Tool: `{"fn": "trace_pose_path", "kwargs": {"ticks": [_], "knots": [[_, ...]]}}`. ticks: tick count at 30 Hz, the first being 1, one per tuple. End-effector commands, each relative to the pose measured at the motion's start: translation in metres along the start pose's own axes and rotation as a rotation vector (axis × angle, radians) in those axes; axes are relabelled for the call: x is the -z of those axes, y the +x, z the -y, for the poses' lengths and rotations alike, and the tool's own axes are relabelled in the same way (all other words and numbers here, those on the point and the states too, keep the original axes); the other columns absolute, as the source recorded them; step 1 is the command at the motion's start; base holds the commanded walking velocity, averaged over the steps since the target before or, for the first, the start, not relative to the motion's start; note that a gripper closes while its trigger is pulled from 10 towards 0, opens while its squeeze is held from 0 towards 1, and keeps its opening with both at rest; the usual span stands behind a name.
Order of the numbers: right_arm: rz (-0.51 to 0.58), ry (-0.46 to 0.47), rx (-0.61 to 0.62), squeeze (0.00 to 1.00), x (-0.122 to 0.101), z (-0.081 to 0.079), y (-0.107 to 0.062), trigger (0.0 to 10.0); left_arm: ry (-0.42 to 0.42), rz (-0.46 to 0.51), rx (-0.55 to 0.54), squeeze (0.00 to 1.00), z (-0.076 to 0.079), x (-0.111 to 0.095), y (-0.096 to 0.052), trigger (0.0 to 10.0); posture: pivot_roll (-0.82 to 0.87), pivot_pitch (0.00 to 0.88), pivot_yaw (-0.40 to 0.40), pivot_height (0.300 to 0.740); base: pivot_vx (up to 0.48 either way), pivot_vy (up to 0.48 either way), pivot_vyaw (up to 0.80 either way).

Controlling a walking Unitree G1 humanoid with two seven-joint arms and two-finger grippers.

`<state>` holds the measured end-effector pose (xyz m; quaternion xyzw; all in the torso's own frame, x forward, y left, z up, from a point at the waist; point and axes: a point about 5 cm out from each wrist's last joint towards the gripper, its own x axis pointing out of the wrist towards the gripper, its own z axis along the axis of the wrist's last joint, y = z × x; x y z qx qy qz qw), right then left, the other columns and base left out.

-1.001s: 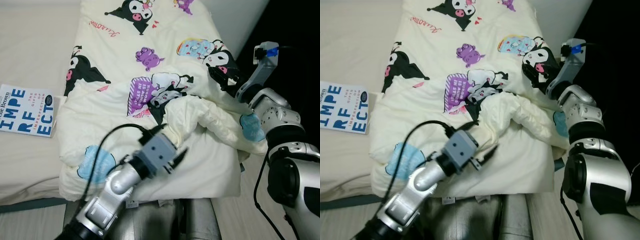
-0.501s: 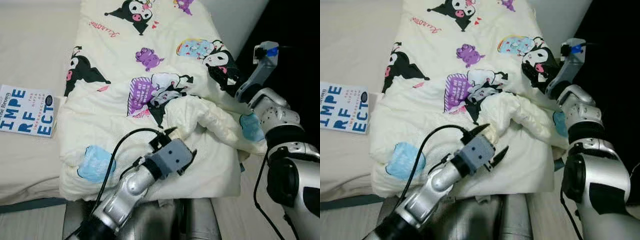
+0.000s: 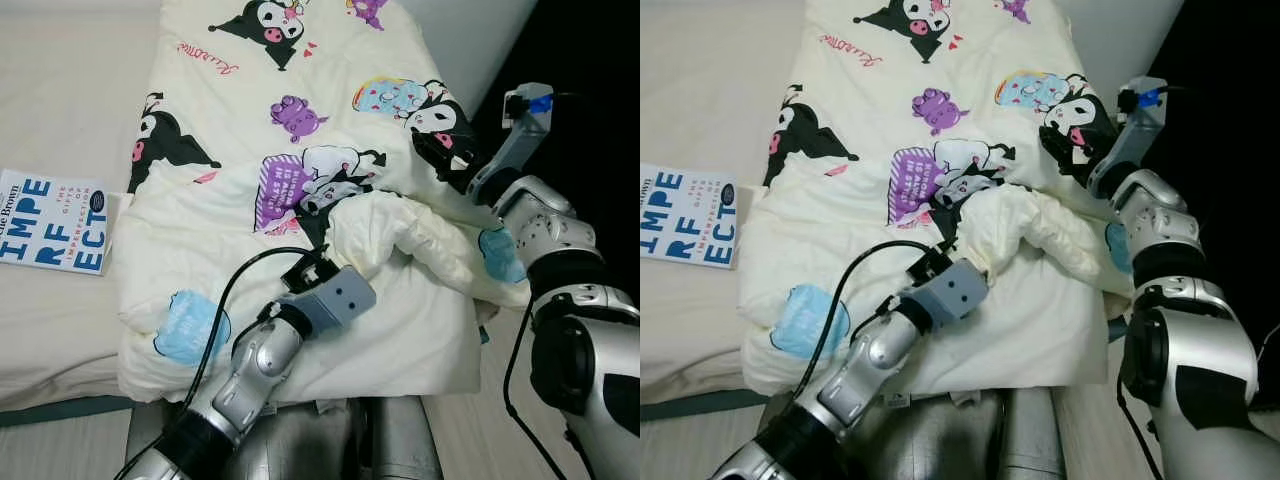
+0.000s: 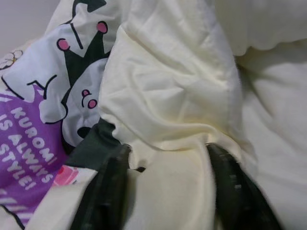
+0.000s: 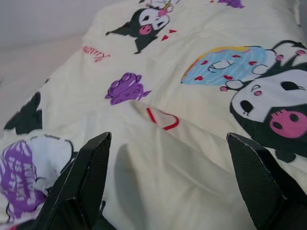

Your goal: Clean up the room

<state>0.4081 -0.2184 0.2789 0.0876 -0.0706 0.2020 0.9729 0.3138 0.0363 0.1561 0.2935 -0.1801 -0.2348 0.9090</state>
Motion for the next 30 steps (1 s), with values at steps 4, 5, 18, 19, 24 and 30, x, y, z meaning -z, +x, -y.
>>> {"fn": "trace_pose_path", "kwargs": {"ticks": [4, 5, 18, 19, 24, 30], "knots": [[-0.108, -0.097, -0.02, 0.0, 0.022, -0.005, -0.003, 10.0, 0.013, 0.003, -0.005, 0.0, 0.004, 0.001, 0.002, 0.0, -0.1, 0.259, -0.078, 0.471, 0.0, 0.0, 0.0], [-0.131, -0.116, -0.036, 0.0, 0.027, -0.007, -0.003, 10.0, 0.013, 0.006, -0.008, 0.0, 0.003, 0.0, 0.002, 0.0, -0.1, 0.259, -0.078, 0.471, 0.0, 0.0, 0.0], [-0.139, -0.193, -0.254, 0.0, 0.027, -0.035, -0.024, 10.0, -0.141, 0.026, -0.086, 0.0, -0.016, -0.007, 0.012, 0.0, -0.12, 0.256, -0.077, 0.471, 0.0, 0.0, 0.0], [-0.092, -0.173, -0.335, 0.0, 0.017, -0.044, -0.035, 10.0, -0.178, 0.039, -0.107, 0.0, -0.022, -0.011, 0.015, 0.0, -0.13, 0.253, -0.078, 0.471, 0.0, 0.0, 0.0], [-0.044, -0.205, -0.563, 0.0, -0.012, -0.069, -0.076, 10.0, -0.23, 0.085, -0.148, 0.0, -0.041, -0.02, 0.024, 0.0, -0.15, 0.248, -0.078, 0.471, 0.0, 0.0, 0.0], [-0.086, -0.203, -0.618, 0.0, -0.016, -0.074, -0.093, 10.0, -0.239, 0.098, -0.15, 0.0, -0.045, -0.022, 0.028, 0.0, -0.16, 0.242, -0.076, 0.471, 0.0, 0.0, 0.0]]}}
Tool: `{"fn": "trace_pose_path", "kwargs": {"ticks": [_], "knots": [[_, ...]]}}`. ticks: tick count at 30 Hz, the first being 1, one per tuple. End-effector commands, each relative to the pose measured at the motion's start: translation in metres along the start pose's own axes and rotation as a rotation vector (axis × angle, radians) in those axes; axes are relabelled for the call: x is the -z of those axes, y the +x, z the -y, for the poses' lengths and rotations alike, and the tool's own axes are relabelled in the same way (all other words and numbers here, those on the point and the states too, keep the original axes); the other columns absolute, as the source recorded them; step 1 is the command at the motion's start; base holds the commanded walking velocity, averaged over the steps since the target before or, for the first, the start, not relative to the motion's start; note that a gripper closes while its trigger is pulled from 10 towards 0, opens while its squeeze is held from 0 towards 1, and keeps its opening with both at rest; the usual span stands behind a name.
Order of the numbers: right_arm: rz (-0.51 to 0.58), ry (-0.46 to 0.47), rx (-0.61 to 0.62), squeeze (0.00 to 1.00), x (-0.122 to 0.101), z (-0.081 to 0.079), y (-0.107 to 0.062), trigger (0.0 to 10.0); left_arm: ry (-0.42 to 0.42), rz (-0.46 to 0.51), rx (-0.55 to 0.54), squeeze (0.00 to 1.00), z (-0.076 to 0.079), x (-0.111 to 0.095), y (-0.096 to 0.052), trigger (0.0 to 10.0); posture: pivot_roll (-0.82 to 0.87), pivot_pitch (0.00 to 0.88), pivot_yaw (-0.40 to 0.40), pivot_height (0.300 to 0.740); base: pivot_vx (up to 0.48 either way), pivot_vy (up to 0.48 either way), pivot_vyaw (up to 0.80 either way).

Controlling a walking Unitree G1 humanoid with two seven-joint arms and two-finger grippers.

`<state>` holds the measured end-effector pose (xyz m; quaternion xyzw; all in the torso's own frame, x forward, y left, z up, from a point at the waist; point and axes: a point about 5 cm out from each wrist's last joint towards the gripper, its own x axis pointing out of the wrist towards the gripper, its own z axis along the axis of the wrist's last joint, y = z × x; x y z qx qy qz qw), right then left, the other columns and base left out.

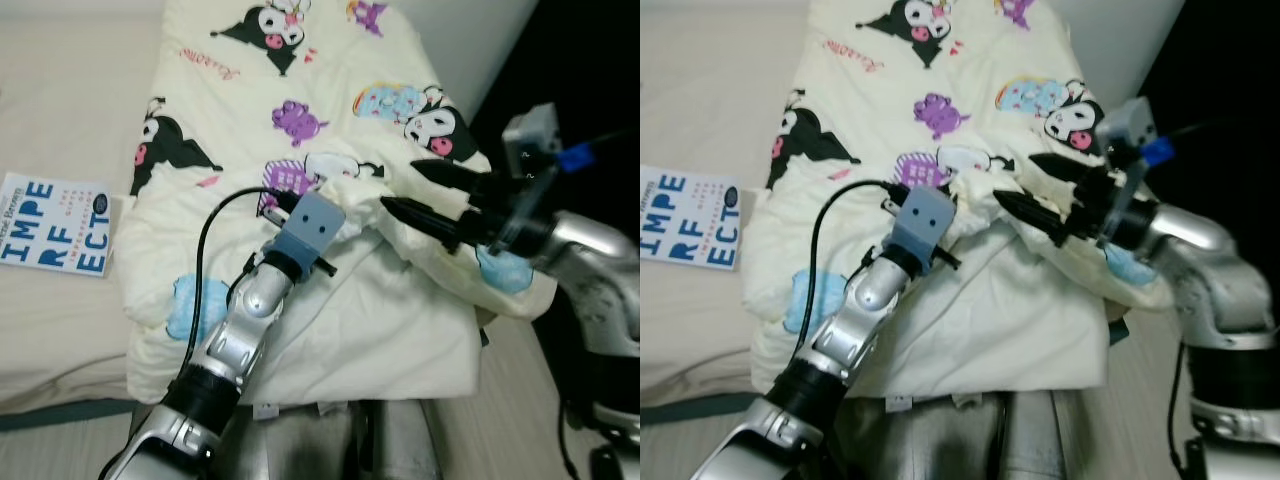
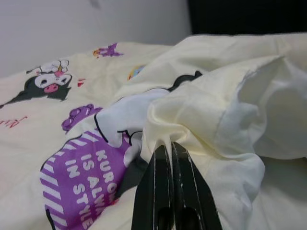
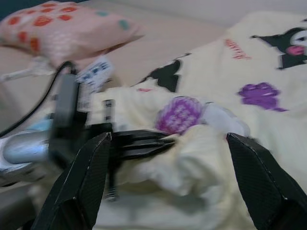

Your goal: Clean up the room

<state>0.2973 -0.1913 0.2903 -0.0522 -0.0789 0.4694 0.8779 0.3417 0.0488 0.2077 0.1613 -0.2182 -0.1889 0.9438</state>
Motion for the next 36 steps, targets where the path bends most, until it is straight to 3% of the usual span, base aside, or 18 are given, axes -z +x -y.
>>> {"fn": "trace_pose_path", "kwargs": {"ticks": [1, 2, 4, 5, 7, 8, 11, 13, 15, 17, 18, 22, 25, 26, 33, 36], "knots": [[-0.001, 0.021, -0.03, 0.0, 0.0, -0.005, -0.003, 10.0, -0.013, 0.003, 0.02, 0.0, 0.005, 0.0, 0.001, 0.0, -0.16, 0.242, -0.076, 0.471, 0.0, 0.0, 0.0], [-0.207, 0.048, -0.149, 0.0, 0.03, -0.033, -0.004, 10.0, -0.017, 0.014, 0.024, 0.0, 0.004, -0.002, 0.005, 0.0, -0.17, 0.238, -0.077, 0.471, 0.0, 0.0, 0.0], [-0.446, 0.097, -0.222, 0.0, 0.067, -0.059, -0.01, 10.0, -0.021, 0.023, 0.022, 0.0, 0.002, -0.004, 0.007, 0.0, -0.17, 0.234, -0.083, 0.471, 0.0, 0.0, 0.0], [-0.446, 0.097, -0.222, 0.0, 0.067, -0.059, -0.01, 10.0, -0.021, 0.023, 0.022, 0.0, 0.002, -0.004, 0.007, 0.0, -0.17, 0.234, -0.083, 0.471, 0.0, 0.0, 0.0], [-0.615, 0.157, -0.183, 0.0, 0.095, -0.068, -0.014, 10.0, -0.02, 0.029, 0.015, 0.0, -0.001, -0.005, 0.009, 0.0, -0.17, 0.23, -0.087, 0.471, 0.0, 0.0, 0.0], [-0.615, 0.157, -0.183, 0.0, 0.095, -0.068, -0.014, 10.0, -0.02, 0.029, 0.015, 0.0, -0.001, -0.005, 0.009, 0.0, -0.17, 0.23, -0.087, 0.471, 0.0, 0.0, 0.0], [-0.753, 0.275, -0.051, 0.0, 0.115, -0.081, -0.021, 10.0, -0.022, 0.032, 0.007, 0.0, -0.005, -0.005, 0.01, 0.0, -0.17, 0.227, -0.092, 0.471, 0.0, 0.0, 0.0], [-0.768, 0.304, -0.017, 0.0, 0.117, -0.084, -0.022, 10.0, -0.023, 0.032, 0.006, 0.0, -0.006, -0.005, 0.01, 0.0, -0.17, 0.227, -0.092, 0.471, 0.0, 0.0, 0.0], [-0.769, 0.406, 0.203, 0.0, 0.126, -0.074, -0.024, 10.0, -0.022, 0.032, 0.004, 0.0, -0.008, -0.004, 0.009, 0.0, -0.19, 0.23, -0.094, 0.471, 0.0, 0.0, 0.0], [-0.749, 0.45, 0.442, 0.0, 0.136, -0.065, -0.034, 10.0, -0.02, 0.032, 0.003, 0.0, -0.009, -0.003, 0.009, 0.0, -0.19, 0.231, -0.092, 0.471, 0.0, 0.0, 0.0], [-0.749, 0.45, 0.442, 0.0, 0.136, -0.065, -0.034, 10.0, -0.02, 0.032, 0.003, 0.0, -0.009, -0.003, 0.009, 0.0, -0.19, 0.231, -0.092, 0.471, 0.0, 0.0, 0.0], [-0.667, 0.475, 0.689, 0.0, 0.144, -0.067, -0.047, 10.0, -0.012, 0.033, 0.0, 0.0, -0.013, -0.002, 0.009, 0.0, -0.21, 0.231, -0.083, 0.471, 0.0, 0.0, 0.0], [-0.645, 0.497, 0.754, 0.0, 0.148, -0.071, -0.052, 10.0, -0.007, 0.033, -0.001, 0.0, -0.015, -0.001, 0.009, 0.0, -0.21, 0.23, -0.078, 0.471, 0.0, 0.0, 0.0], [-0.595, 0.581, 0.825, 0.0, 0.157, -0.082, -0.056, 10.0, -0.004, 0.03, -0.002, 0.0, -0.017, 0.0, 0.008, 0.0, -0.22, 0.23, -0.071, 0.471, 0.0, 0.0, 0.0], [-0.558, 0.598, 0.962, 0.0, 0.173, -0.096, -0.068, 10.0, 0.004, 0.024, -0.005, 0.0, -0.022, 0.003, 0.008, 0.0, -0.23, 0.224, -0.054, 0.471, 0.0, 0.0, 0.0], [-0.584, 0.542, 1.006, 0.0, 0.181, -0.099, -0.077, 10.0, 0.006, 0.018, -0.007, 0.0, -0.024, 0.005, 0.007, 0.0, -0.23, 0.223, -0.05, 0.471, 0.0, 0.0, 0.0]]}}
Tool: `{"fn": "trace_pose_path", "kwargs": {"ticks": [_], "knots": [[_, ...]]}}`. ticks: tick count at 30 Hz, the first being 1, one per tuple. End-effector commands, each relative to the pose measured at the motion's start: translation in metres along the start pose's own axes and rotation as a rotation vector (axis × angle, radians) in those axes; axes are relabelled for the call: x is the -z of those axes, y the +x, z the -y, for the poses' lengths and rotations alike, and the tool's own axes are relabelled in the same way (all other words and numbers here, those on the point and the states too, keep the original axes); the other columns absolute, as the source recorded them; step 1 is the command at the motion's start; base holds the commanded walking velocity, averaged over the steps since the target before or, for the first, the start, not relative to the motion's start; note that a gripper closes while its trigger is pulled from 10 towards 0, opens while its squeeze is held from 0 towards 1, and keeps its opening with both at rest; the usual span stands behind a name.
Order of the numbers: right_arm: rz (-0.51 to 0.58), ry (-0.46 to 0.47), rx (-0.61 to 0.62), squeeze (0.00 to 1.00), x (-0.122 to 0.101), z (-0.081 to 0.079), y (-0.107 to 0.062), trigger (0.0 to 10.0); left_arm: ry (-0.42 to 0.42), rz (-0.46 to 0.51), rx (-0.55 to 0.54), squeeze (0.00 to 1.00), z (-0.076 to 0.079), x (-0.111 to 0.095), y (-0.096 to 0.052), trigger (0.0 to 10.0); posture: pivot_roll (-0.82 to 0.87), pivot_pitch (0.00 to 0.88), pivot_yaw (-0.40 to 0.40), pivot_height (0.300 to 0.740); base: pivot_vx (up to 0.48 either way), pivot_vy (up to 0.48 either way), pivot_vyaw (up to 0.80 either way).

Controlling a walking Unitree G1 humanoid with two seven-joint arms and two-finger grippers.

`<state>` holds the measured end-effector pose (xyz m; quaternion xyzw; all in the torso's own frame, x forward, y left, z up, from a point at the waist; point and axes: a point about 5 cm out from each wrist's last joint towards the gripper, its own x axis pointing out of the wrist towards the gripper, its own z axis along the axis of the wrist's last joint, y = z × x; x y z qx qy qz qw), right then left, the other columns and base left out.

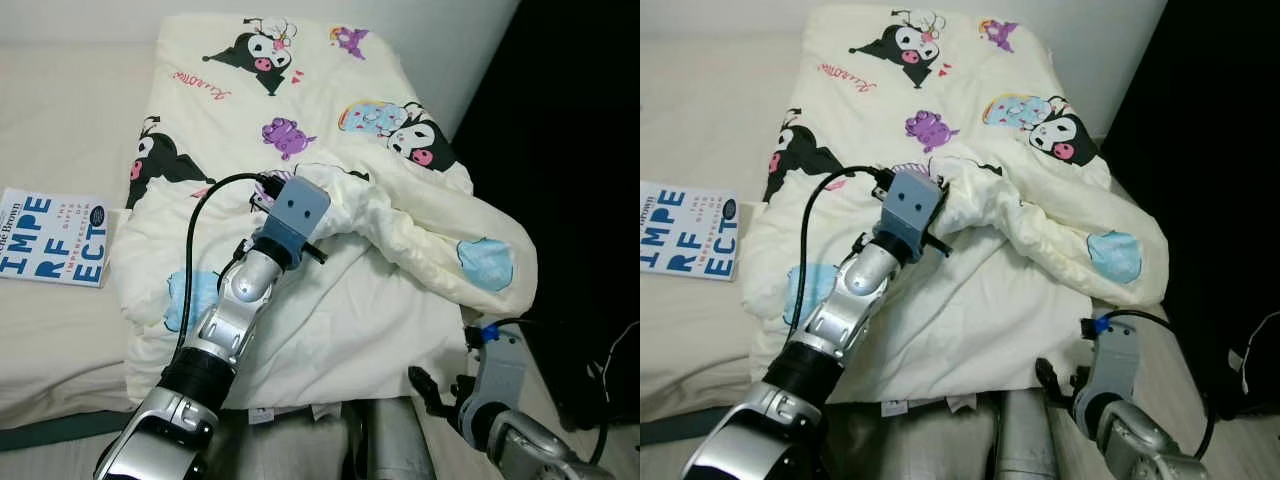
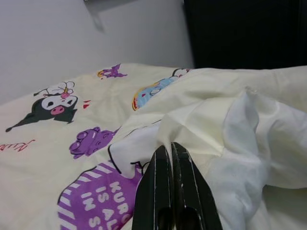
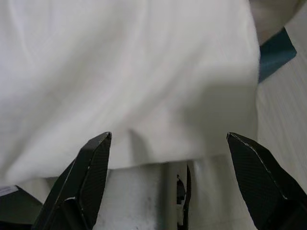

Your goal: Clean up the room

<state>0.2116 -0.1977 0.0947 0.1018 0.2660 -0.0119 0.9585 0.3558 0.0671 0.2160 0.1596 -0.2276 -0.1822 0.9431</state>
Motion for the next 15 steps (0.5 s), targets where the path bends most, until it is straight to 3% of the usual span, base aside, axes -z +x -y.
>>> {"fn": "trace_pose_path", "kwargs": {"ticks": [1, 7, 9, 10, 12, 13, 15], "knots": [[-0.004, -0.014, 0.043, 0.0, 0.005, 0.007, -0.001, 10.0, 0.002, 0.001, 0.009, 0.0, 0.0, 0.001, 0.0, 0.0, -0.23, 0.223, -0.05, 0.471, 0.0, 0.0, 0.0], [0.04, -0.082, 0.165, 0.0, 0.011, 0.021, -0.002, 10.0, 0.007, -0.013, -0.001, 0.0, -0.004, 0.006, -0.003, 0.0, -0.22, 0.223, -0.044, 0.471, 0.0, 0.0, 0.0], [0.048, -0.115, 0.193, 0.0, 0.011, 0.025, -0.001, 10.0, 0.009, -0.017, -0.005, 0.0, -0.005, 0.006, -0.004, 0.5, -0.22, 0.221, -0.043, 0.471, 0.0, 0.0, 0.0], [0.058, -0.141, 0.195, 0.0, 0.01, 0.025, 0.0, 10.0, 0.009, -0.021, -0.009, 0.0, -0.006, 0.007, -0.004, 4.9, -0.22, 0.223, -0.039, 0.471, 0.0, 0.0, 0.0], [0.064, -0.158, 0.195, 0.0, 0.009, 0.025, 0.001, 10.0, 0.009, -0.023, -0.012, 0.0, -0.006, 0.008, -0.004, 4.9, -0.22, 0.223, -0.038, 0.471, 0.0, 0.0, 0.0], [0.075, -0.158, 0.198, 0.0, 0.01, 0.026, 0.003, 10.0, 0.008, -0.028, -0.014, 0.0, -0.007, 0.009, -0.005, 10.0, -0.22, 0.222, -0.038, 0.471, 0.0, 0.0, 0.0], [0.084, -0.148, 0.205, 0.0, 0.012, 0.029, 0.008, 10.0, 0.006, -0.033, -0.016, 0.0, -0.007, 0.01, -0.006, 10.0, -0.22, 0.221, -0.039, 0.471, 0.0, 0.0, 0.0]]}}
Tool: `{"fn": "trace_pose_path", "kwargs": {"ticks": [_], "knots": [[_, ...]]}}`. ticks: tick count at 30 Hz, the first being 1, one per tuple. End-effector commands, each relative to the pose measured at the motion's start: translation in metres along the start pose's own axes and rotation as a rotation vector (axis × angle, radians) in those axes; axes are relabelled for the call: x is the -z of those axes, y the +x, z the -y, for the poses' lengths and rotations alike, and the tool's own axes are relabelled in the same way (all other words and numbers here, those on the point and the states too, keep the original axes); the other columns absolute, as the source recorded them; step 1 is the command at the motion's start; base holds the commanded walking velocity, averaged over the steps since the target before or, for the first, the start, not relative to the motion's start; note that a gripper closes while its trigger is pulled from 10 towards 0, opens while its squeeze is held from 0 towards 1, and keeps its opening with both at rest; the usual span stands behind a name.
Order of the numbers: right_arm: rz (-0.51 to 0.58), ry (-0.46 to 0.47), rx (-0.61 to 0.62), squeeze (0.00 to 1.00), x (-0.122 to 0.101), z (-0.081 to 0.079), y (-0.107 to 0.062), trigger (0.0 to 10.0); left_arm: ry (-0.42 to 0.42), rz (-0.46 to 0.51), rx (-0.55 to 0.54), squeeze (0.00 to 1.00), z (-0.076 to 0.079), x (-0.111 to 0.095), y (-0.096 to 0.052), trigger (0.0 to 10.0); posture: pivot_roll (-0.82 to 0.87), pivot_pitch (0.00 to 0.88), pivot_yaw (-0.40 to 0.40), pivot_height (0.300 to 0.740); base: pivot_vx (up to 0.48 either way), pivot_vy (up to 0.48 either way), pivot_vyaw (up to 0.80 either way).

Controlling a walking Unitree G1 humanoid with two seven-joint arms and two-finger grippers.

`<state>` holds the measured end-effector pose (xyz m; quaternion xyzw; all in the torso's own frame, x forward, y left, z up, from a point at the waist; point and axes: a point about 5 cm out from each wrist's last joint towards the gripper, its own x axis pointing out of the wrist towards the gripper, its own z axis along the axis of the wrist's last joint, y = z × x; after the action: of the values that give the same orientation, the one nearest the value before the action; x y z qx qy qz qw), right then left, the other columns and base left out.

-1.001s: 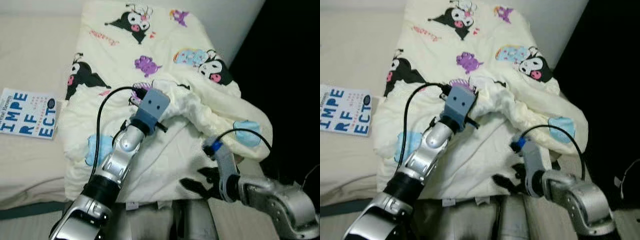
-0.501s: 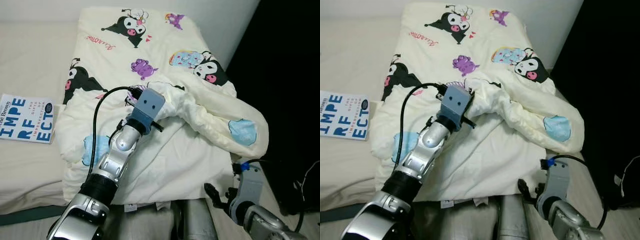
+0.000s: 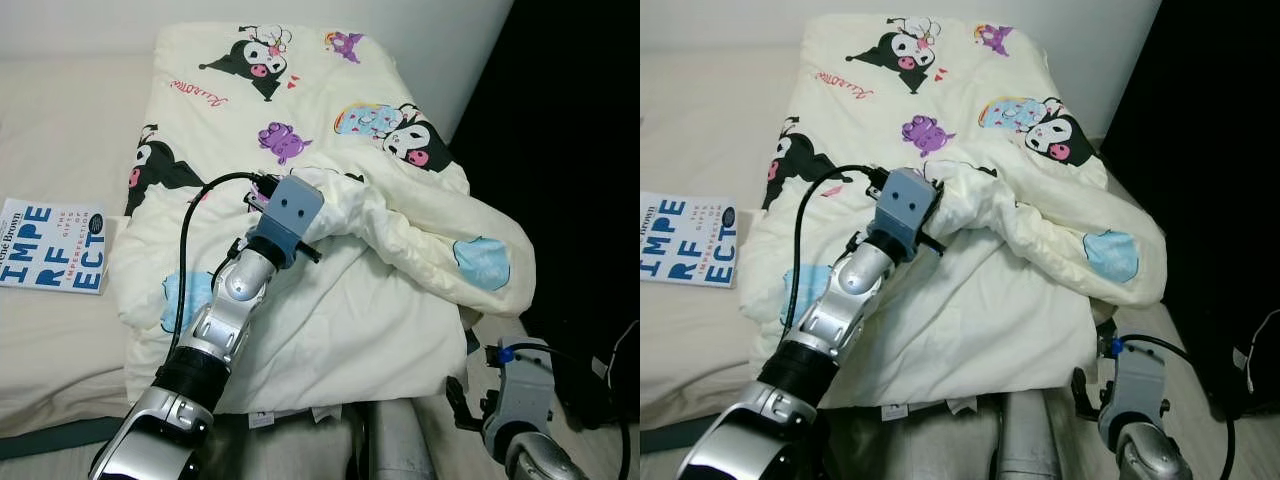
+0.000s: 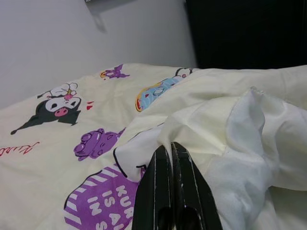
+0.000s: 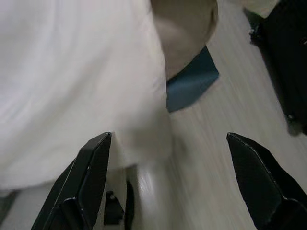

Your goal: Clean up the room

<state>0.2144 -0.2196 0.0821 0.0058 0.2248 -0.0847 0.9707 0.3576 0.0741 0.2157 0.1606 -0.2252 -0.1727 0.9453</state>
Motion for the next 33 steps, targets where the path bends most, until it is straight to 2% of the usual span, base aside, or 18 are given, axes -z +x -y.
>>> {"fn": "trace_pose_path", "kwargs": {"ticks": [1, 4, 5, 6, 7, 8, 14, 17, 19, 23, 27, 30, 33], "knots": [[-0.004, 0.001, 0.014, 0.0, 0.009, 0.005, 0.002, 10.0, 0.002, -0.025, 0.001, 0.0, 0.0, 0.008, -0.005, 10.0, -0.21, 0.221, -0.038, 0.471, 0.0, 0.0, 0.0], [0.021, 0.039, -0.024, 0.0, 0.011, 0.003, 0.005, 10.0, 0.004, -0.027, -0.002, 0.0, -0.001, 0.009, -0.006, 10.0, -0.2, 0.221, -0.036, 0.471, 0.0, 0.0, 0.0], [0.043, 0.107, -0.081, 0.0, 0.012, -0.001, 0.007, 10.0, 0.007, -0.029, -0.006, 0.0, -0.002, 0.01, -0.007, 10.0, -0.2, 0.222, -0.035, 0.471, 0.0, 0.0, 0.0], [0.048, 0.13, -0.098, 0.0, 0.013, -0.003, 0.008, 10.0, 0.007, -0.03, -0.007, 0.0, -0.002, 0.01, -0.008, 10.0, -0.2, 0.222, -0.035, 0.471, 0.0, 0.0, 0.0], [0.048, 0.13, -0.098, 0.0, 0.013, -0.003, 0.008, 10.0, 0.007, -0.03, -0.007, 0.0, -0.002, 0.01, -0.008, 10.0, -0.2, 0.222, -0.035, 0.471, 0.0, 0.0, 0.0], [0.053, 0.204, -0.108, 0.0, 0.017, -0.003, 0.008, 10.0, 0.01, -0.034, -0.009, 0.0, -0.004, 0.011, -0.009, 10.0, -0.19, 0.222, -0.033, 0.471, 0.0, 0.0, 0.0], [0.049, 0.391, -0.117, 0.0, 0.033, 0.002, 0.005, 10.0, 0.015, -0.051, -0.013, 0.0, -0.005, 0.016, -0.014, 10.0, -0.2, 0.224, -0.031, 0.471, 0.0, 0.0, 0.0], [0.049, 0.436, -0.119, 0.0, 0.041, 0.005, 0.003, 10.0, 0.015, -0.054, -0.012, 0.0, -0.005, 0.016, -0.014, 10.0, -0.2, 0.225, -0.03, 0.471, 0.0, 0.0, 0.0], [0.041, 0.42, -0.108, 0.0, 0.049, 0.009, 0.001, 10.0, 0.016, -0.055, -0.01, 0.0, -0.004, 0.017, -0.015, 10.0, -0.2, 0.225, -0.03, 0.471, 0.0, 0.0, 0.0], [0.06, 0.395, -0.137, 0.0, 0.052, 0.009, 0.0, 10.0, 0.021, -0.055, -0.005, 0.0, -0.004, 0.017, -0.015, 10.0, -0.2, 0.226, -0.026, 0.471, 0.0, 0.0, 0.0], [0.087, 0.409, -0.135, 0.0, 0.05, 0.01, 0.001, 10.0, 0.024, -0.056, -0.001, 0.0, -0.004, 0.018, -0.015, 10.0, -0.2, 0.22, -0.027, 0.471, 0.0, 0.0, 0.0], [0.089, 0.413, -0.085, 0.0, 0.052, 0.014, 0.003, 10.0, 0.024, -0.054, 0.0, 0.0, -0.004, 0.017, -0.015, 10.0, -0.2, 0.217, -0.03, 0.471, 0.0, 0.0, 0.0], [0.087, 0.458, -0.042, 0.0, 0.055, 0.015, 0.005, 10.0, 0.025, -0.051, 0.0, 0.0, -0.003, 0.017, -0.014, 10.0, -0.2, 0.215, -0.03, 0.471, 0.0, 0.0, 0.0]]}}
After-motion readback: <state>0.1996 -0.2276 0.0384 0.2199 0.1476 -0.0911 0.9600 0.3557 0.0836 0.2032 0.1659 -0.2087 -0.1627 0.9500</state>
